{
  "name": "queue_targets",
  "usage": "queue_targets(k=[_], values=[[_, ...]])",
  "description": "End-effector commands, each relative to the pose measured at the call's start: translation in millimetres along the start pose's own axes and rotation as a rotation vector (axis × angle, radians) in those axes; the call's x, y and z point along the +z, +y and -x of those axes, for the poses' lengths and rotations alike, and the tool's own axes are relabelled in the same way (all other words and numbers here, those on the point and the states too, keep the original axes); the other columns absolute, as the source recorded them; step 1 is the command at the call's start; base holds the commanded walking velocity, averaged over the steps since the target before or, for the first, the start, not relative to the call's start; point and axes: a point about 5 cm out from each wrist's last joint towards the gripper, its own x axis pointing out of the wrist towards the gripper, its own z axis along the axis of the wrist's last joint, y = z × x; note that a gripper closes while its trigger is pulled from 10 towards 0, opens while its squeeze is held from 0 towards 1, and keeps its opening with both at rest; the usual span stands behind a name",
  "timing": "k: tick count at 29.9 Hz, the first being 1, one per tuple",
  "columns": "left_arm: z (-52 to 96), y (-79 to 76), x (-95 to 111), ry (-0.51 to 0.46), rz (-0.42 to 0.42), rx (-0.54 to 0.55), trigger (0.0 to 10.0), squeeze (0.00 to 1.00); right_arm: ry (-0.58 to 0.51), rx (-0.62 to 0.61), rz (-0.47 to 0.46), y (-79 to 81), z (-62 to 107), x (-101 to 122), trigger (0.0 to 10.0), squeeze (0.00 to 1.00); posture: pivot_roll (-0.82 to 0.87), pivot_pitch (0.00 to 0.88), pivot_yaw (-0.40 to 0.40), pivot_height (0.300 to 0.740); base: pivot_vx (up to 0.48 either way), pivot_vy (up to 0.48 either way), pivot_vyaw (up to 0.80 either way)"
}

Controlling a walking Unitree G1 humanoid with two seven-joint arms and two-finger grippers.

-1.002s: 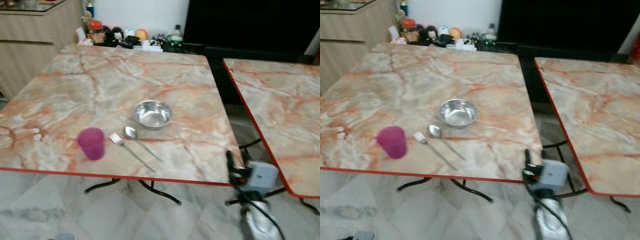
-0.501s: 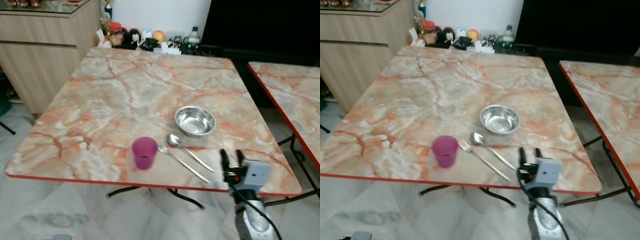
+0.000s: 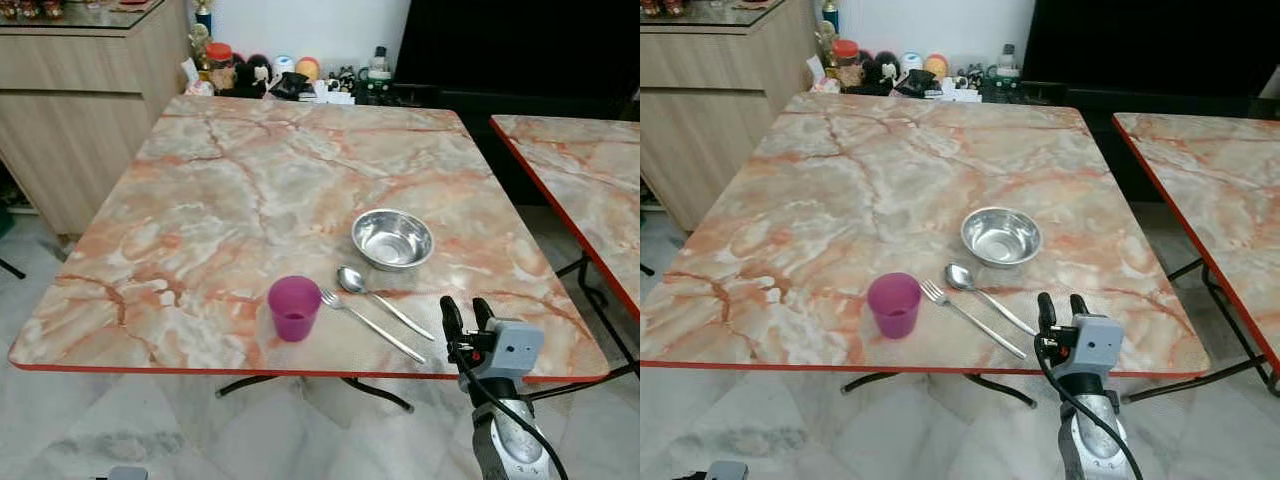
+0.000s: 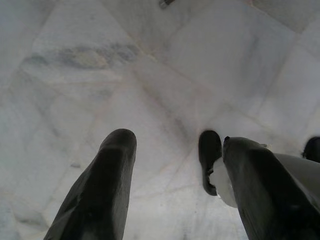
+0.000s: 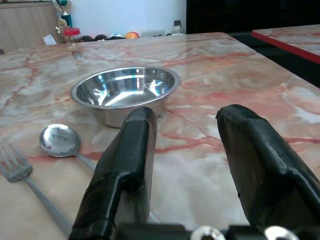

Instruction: Setting the table

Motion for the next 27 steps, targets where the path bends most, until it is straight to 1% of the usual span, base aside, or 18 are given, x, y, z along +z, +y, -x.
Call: queue_targets(k=[1,16,22,27], values=[[2.1,-0.2,-8,0.022,0.013,-0.001,10.0,0.0,0.0,-0.014,0.003,-4.5,2.0,0,10.0,0.0,0.07,0.109,-0.039,0.74,0.364,0.0,0.0],[2.0,-0.8,-8,0.03,-0.004,0.0,10.0,0.0,-0.006,-0.005,0.008,-3.9,1.7,1,10.0,0.0,0.07,0.111,-0.04,0.74,0.379,0.0,0.0],[2.1,-1.6,-8,0.02,0.006,0.002,10.0,0.0,-0.016,0.004,-0.006,-2.7,0.1,4,10.0,0.0,0.07,0.112,-0.042,0.74,0.0,0.0,0.0],[2.2,-1.8,-9,0.02,0.009,0.002,10.0,0.0,-0.049,0.022,-0.061,3.5,-1.9,14,10.0,0.0,0.07,0.115,-0.044,0.74,0.0,0.0,0.0]])
